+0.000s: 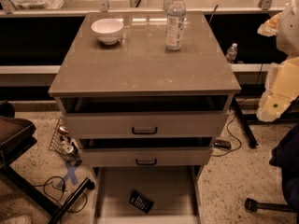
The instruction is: Pick rxbar blueberry from bottom drawer and place on counter
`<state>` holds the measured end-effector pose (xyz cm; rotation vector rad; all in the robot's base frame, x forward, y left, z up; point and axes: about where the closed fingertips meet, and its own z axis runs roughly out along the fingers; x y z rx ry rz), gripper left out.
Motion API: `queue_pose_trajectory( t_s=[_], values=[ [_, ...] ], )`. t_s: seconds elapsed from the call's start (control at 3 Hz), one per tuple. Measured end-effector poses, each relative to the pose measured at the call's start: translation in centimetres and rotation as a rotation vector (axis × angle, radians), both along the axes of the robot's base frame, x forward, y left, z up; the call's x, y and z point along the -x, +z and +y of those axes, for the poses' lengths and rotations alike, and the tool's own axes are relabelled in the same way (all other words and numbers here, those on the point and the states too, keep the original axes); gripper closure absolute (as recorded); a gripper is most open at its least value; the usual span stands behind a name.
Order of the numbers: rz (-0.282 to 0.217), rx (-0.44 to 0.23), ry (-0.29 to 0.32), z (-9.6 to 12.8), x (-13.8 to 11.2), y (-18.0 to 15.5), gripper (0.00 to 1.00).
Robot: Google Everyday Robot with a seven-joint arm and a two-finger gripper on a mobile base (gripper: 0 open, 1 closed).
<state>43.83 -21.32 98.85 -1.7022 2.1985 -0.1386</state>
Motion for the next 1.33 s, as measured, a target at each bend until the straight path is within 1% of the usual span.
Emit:
queue_pose_trajectory(
  t_s=[0.33, 0.67, 1.0, 1.33],
  values=[
    [0.0, 0.0, 0.0, 0.0, 0.0, 0.0, 0.0],
    [-0.004, -0.009, -0.014, 0.2, -1.1, -1.5, 0.0],
    [0.006, -0.054, -0.077, 1.4, -1.8, -5.2, 0.0],
    [0.052, -0.157, -0.226, 3.3, 0.1, -14.5, 0.0]
  ],
)
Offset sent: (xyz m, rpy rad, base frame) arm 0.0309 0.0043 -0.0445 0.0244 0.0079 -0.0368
